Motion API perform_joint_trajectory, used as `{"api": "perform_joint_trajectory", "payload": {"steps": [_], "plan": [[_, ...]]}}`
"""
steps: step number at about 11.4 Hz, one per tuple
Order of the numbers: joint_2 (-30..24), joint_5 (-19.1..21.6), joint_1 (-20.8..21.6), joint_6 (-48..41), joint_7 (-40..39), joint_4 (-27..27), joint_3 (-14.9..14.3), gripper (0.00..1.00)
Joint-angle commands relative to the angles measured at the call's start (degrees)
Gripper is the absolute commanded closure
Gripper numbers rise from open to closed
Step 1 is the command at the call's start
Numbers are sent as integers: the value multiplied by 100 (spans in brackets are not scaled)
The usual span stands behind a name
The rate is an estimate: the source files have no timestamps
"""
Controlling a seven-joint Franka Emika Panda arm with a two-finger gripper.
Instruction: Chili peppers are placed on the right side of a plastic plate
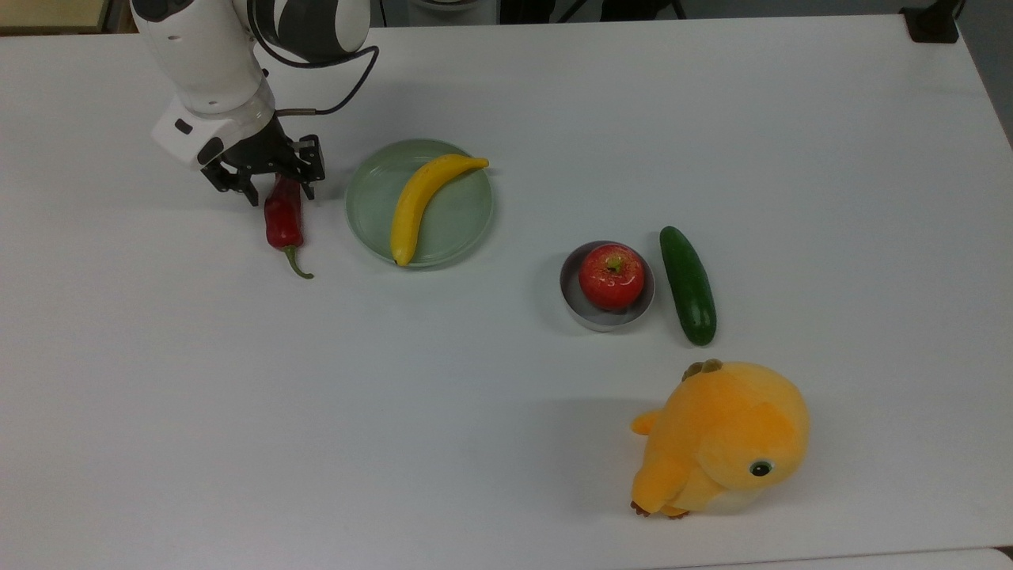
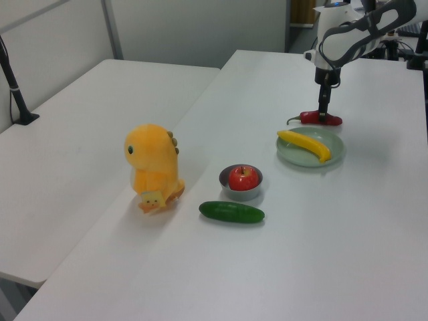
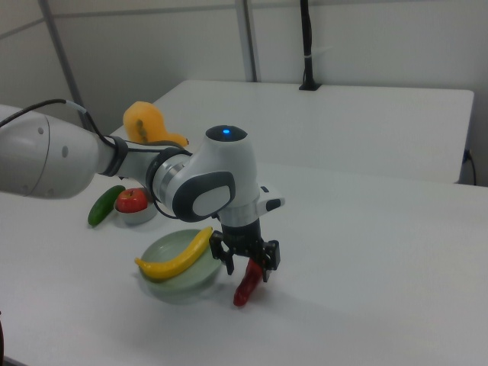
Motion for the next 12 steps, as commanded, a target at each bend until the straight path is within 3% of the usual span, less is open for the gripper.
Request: {"api": "perform_joint_trajectory", "payload": {"steps": [1, 7, 9, 12], "plan": [[-381, 119, 16, 37, 57, -30, -20, 0], [-1216, 40, 51, -533, 1007, 829, -55, 0], [-1453, 23, 34, -1077, 1331, 1146, -64, 0], [-1542, 14, 51, -2341, 2550, 2077, -56, 0]]}}
